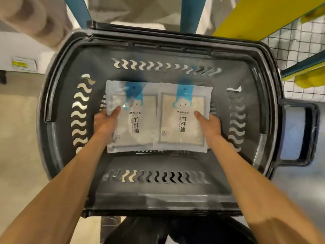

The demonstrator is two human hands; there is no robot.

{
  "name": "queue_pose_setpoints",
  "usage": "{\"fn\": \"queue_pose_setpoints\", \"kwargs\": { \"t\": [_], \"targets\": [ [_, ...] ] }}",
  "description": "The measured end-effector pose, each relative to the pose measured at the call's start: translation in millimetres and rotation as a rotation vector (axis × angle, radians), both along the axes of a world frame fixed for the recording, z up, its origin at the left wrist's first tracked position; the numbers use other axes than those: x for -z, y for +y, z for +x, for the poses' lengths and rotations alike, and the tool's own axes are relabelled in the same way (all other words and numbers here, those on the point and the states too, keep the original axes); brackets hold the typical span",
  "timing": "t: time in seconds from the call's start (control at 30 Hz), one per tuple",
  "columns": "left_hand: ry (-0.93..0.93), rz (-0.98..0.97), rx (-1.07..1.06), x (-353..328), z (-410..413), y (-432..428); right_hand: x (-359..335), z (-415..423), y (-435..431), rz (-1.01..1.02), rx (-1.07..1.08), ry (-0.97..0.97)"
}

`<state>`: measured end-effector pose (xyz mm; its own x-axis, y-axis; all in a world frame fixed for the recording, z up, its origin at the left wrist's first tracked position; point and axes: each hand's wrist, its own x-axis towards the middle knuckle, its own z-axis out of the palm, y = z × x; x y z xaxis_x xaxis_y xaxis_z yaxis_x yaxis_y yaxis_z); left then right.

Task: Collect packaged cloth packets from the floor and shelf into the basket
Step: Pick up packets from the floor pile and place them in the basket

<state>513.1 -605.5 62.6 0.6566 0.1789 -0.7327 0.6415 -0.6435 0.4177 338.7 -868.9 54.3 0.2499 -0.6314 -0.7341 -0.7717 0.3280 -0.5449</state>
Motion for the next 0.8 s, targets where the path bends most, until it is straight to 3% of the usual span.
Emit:
{"fn": "queue_pose_setpoints", "kwargs": {
  "t": [0.37, 0.57, 0.67, 0.8],
  "targets": [
    [-0.058, 0.163, 0.091, 10.8, 5.6, -12.8, 16.1, 3.6, -4.7, -0.17, -0.069, 0.136],
    [-0.129, 0.098, 0.092, -4.3, 0.6, -11.0, -5.9, 4.2, -2.5, -0.223, -0.146, 0.209],
    [-0.132, 0.076, 0.216, -29.0, -7.7, -8.0, -32.3, -4.1, 1.0, -0.229, -0.363, 0.273],
    [-0.145, 0.205, 0.517, -79.5, -21.1, 8.5, -100.1, -7.2, 6.6, -0.236, -0.746, 0.376]
  ]
}}
